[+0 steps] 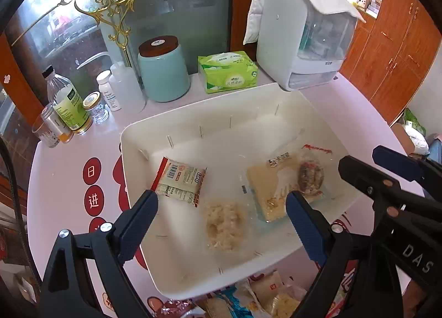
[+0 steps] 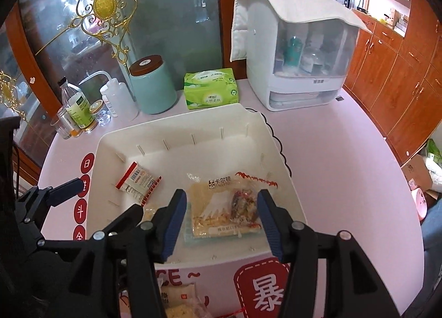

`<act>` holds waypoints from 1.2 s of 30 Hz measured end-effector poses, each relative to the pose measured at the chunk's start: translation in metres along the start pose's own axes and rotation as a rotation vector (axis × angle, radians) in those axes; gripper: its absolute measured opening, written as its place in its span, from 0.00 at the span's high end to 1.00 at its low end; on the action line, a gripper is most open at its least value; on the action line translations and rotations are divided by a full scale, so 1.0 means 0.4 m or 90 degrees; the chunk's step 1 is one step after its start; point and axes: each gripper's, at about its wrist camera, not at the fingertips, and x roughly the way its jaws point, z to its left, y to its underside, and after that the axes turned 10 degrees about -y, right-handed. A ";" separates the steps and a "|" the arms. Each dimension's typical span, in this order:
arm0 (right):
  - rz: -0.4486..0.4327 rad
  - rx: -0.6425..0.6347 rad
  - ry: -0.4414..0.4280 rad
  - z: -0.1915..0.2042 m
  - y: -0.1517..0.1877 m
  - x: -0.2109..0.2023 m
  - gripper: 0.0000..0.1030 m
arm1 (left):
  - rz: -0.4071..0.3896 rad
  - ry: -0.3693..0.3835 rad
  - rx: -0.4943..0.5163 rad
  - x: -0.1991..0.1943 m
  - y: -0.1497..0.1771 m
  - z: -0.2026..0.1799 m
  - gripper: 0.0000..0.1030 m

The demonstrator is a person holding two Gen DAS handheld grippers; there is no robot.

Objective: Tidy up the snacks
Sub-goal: 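Open both grippers to release the packets into the white tray, then withdraw both open grippers from the tray back to the snack pile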

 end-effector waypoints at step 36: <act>-0.042 -0.036 -0.100 -0.102 0.250 -0.364 0.46 | -0.092 -0.117 0.008 -0.440 0.277 -0.154 0.10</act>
